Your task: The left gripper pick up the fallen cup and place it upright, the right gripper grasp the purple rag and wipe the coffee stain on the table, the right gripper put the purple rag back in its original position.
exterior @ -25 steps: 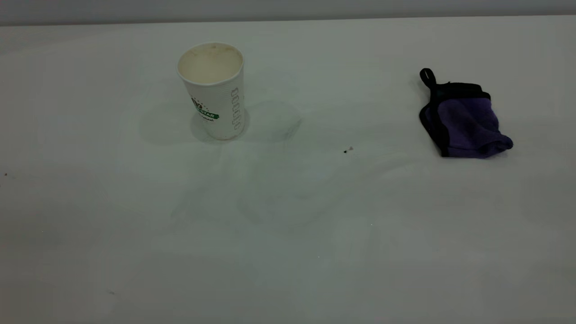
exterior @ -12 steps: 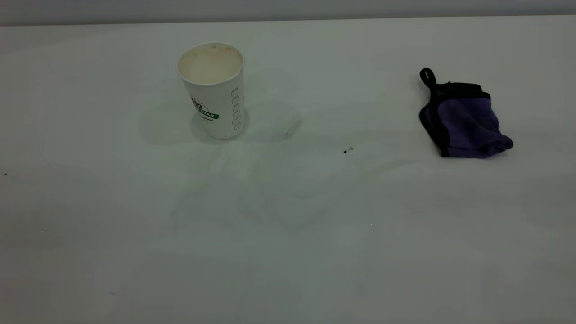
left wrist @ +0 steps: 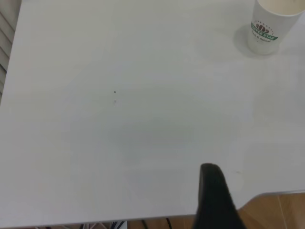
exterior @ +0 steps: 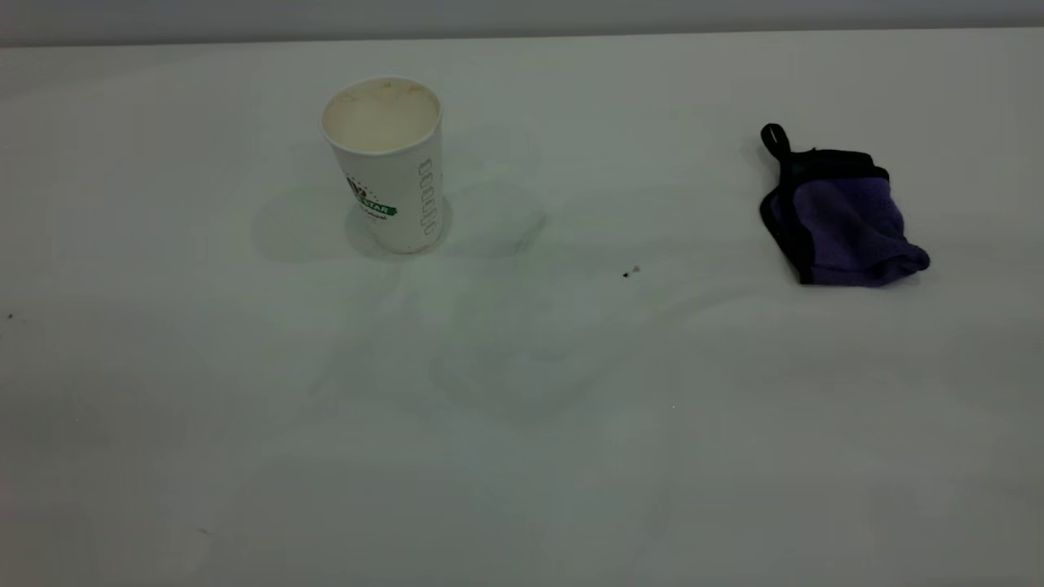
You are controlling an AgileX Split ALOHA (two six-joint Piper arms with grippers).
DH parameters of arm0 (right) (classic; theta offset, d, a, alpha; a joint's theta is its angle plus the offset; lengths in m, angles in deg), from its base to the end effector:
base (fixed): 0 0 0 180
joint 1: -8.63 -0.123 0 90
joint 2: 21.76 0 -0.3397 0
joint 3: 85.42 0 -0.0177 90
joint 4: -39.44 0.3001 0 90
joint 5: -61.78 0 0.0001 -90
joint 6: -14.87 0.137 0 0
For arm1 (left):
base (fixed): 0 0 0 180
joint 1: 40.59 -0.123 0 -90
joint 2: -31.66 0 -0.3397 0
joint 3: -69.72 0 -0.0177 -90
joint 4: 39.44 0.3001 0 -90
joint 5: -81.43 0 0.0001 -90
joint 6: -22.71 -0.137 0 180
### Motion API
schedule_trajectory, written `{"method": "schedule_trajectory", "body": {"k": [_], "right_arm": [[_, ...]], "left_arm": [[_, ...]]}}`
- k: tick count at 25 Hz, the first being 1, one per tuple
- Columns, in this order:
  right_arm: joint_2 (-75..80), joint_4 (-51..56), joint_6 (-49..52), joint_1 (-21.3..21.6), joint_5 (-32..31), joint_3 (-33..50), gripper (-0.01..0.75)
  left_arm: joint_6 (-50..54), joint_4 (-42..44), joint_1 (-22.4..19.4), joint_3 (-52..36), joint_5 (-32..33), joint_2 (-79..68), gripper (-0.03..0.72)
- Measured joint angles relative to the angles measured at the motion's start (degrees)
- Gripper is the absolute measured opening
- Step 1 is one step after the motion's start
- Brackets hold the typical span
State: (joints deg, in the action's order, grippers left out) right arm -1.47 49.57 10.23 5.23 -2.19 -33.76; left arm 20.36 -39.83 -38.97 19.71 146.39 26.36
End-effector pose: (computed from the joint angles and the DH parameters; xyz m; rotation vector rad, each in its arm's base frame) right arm 0.0545 0.0249 0.2540 -0.1500 2.3589 0.2151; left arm 0.0167 -0.0013 0.2706 0.0734 2.0978 -0.0005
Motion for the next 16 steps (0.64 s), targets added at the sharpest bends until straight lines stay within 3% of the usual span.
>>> {"method": "schedule_trajectory", "body": {"k": [4,10,16], "right_arm": [[-7.5,0.3,0.0,1.9,0.0,0.0,0.442],[-14.7,0.7,0.0,-1.0,-0.2,0.0,0.442],[-14.7,0.9,0.0,-1.3,-0.3,0.0,0.442]], "left_arm": [[0.0,0.0,0.0,0.0,0.0,0.0,0.504],[0.0,0.0,0.0,0.0,0.0,0.0,0.504],[0.0,0.0,0.0,0.0,0.0,0.0,0.504]]}}
